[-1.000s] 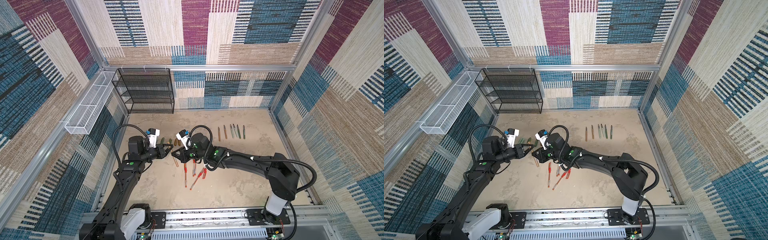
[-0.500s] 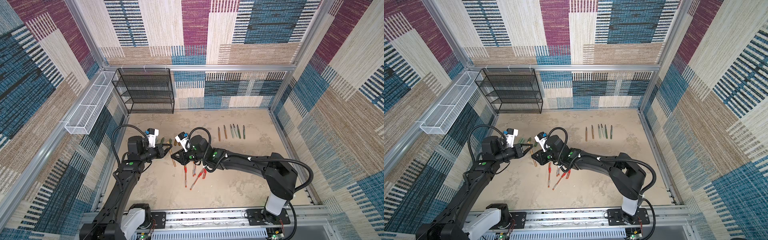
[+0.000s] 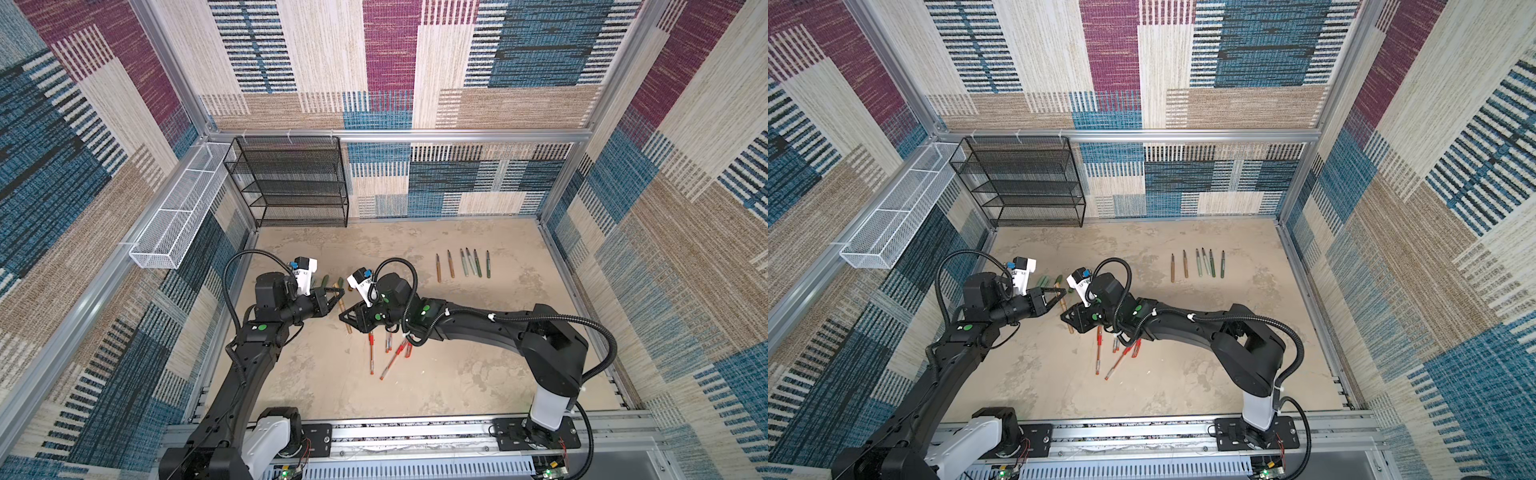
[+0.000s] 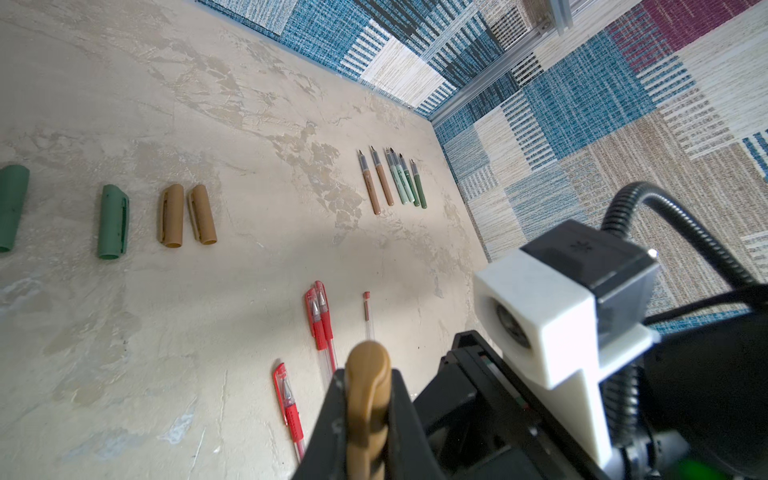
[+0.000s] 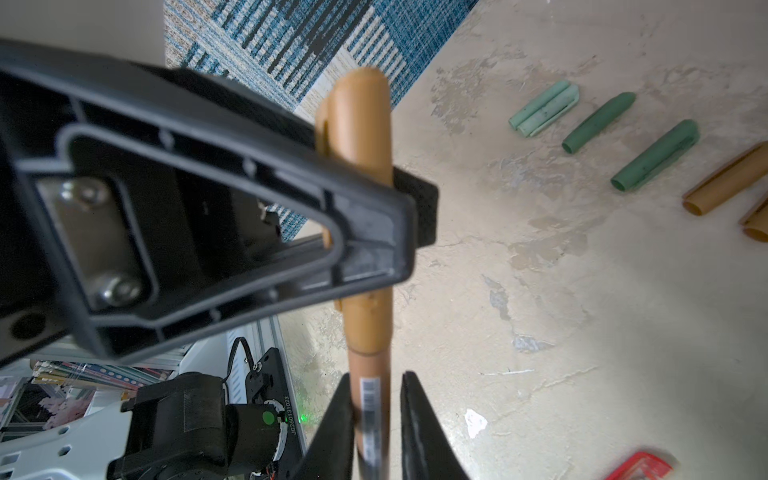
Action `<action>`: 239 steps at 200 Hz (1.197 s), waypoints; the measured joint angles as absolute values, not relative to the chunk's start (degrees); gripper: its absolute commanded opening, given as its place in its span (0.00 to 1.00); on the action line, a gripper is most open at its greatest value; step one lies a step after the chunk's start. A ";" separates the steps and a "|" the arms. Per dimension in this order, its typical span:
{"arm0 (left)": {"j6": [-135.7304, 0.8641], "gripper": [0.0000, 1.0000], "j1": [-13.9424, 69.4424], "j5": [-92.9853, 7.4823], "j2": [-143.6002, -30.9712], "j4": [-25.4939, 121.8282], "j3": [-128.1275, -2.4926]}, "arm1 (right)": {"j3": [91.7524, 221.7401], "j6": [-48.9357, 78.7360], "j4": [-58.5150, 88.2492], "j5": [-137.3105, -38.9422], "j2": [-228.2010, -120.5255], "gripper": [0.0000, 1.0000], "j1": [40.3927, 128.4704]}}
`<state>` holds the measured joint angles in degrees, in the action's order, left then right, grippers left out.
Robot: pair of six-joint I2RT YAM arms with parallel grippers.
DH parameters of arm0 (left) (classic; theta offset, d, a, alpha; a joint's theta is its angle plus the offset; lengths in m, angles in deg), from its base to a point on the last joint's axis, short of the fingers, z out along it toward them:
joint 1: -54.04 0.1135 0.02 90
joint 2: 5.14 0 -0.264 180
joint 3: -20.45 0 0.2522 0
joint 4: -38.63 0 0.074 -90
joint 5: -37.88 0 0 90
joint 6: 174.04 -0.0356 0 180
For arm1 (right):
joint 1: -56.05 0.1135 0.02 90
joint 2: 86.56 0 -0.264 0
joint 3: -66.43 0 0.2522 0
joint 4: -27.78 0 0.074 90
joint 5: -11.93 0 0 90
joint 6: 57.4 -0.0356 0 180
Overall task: Open the pen caps
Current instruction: 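Close the left gripper on the tan cap and pull it off the pen, then lower the tan cap beside the other caps with left while right carries pen away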
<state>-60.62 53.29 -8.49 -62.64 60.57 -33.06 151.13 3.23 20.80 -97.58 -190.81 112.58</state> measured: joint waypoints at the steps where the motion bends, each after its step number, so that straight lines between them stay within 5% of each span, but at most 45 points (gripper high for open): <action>1: -60.62 0.00 53.29 -8.49 -62.64 60.57 -33.06 | 151.13 3.21 20.83 -97.58 -190.81 0.13 112.58; 36: -60.47 0.00 53.37 -8.55 -62.44 60.57 -32.84 | 150.98 3.32 21.24 -97.62 -190.79 0.00 112.58; 159: -58.74 0.00 53.96 -3.35 -65.76 71.92 -40.25 | 135.44 1.57 36.65 -94.26 -182.68 0.00 113.46; 239: -58.83 0.00 52.98 -12.00 -79.60 66.95 -53.62 | 123.98 -1.27 24.83 -87.57 -169.91 0.00 113.19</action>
